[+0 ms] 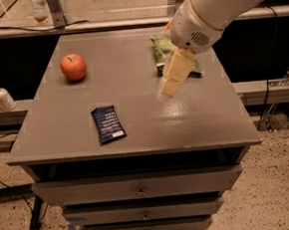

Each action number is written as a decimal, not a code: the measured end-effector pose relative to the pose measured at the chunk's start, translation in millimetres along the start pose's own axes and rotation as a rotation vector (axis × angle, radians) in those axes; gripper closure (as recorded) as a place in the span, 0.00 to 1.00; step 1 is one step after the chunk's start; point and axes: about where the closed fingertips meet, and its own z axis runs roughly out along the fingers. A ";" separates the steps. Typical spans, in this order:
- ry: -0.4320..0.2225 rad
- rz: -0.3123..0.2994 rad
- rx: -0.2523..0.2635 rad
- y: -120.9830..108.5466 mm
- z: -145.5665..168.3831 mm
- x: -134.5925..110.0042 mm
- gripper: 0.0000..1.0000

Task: Pick apple

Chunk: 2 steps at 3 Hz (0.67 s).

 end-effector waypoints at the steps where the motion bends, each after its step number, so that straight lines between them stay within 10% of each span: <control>1: -0.106 0.036 0.003 -20.1 40.5 -36.7 0.00; 2: -0.217 0.099 -0.020 -47.5 83.8 -75.1 0.00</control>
Offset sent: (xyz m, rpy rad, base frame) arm 0.1179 0.1524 -0.0254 0.3841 0.0748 -0.0492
